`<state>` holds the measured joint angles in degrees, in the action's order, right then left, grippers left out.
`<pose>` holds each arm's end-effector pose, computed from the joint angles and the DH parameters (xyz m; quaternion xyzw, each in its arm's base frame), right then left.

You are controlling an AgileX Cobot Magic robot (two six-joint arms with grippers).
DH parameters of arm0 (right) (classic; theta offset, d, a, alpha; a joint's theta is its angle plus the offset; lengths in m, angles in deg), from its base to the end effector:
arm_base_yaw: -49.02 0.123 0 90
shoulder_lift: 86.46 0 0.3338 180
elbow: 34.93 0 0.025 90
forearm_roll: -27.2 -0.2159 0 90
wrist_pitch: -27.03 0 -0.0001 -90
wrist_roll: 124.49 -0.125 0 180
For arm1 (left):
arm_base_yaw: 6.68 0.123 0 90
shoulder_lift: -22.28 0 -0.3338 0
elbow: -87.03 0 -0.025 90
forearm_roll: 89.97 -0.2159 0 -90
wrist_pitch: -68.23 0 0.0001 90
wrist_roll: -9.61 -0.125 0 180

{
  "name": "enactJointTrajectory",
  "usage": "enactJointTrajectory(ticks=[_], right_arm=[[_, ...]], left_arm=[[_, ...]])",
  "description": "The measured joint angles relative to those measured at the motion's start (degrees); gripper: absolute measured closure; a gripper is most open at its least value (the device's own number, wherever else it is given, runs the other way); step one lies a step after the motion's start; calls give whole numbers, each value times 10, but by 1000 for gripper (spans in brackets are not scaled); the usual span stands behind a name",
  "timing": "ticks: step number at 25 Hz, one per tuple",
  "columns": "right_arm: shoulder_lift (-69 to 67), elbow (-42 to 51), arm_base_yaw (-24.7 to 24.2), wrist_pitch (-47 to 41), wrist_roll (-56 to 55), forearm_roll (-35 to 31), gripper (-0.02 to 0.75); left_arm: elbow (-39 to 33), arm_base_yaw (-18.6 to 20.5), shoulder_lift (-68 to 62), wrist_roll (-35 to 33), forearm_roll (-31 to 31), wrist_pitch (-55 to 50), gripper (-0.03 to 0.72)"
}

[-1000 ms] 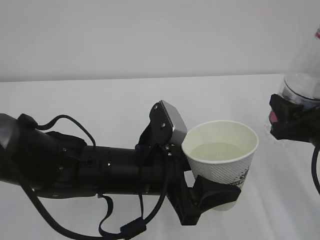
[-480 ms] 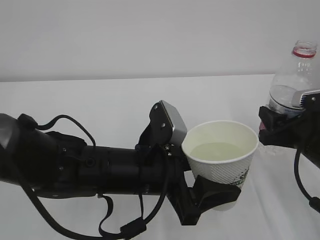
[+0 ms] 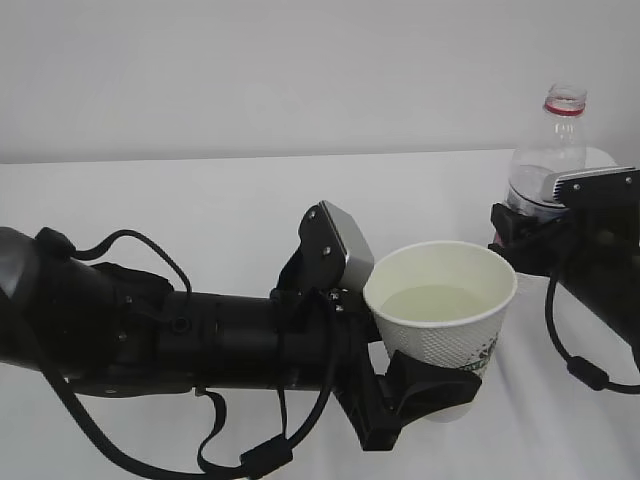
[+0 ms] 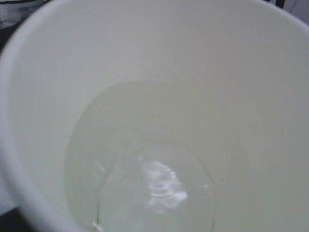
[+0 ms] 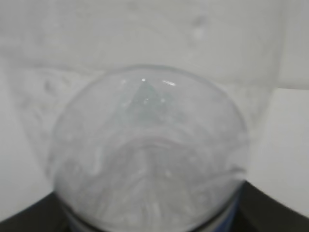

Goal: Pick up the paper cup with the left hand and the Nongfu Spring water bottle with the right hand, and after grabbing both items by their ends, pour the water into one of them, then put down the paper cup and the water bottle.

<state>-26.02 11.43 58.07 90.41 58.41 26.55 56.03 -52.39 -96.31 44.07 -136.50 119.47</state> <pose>0.3591 0.0559 0.1828 -0.0761 0.7764 0.0312 0.6249 0.2204 -0.3271 0.2089 0.4547 0.6538 -0.4414 0.4135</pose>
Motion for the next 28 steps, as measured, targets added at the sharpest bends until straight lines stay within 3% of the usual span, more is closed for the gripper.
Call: enactJointTrajectory(ticks=[15, 20, 28], right_arm=[[-72, -74, 0, 2, 0, 0, 313], [-72, -74, 0, 2, -1, 0, 225], [-72, -75, 0, 12, -1, 0, 156]], left_arm=[[0, 0, 0, 0, 0, -6, 170], [0, 0, 0, 0, 0, -7, 170], [0, 0, 0, 0, 0, -8, 170]])
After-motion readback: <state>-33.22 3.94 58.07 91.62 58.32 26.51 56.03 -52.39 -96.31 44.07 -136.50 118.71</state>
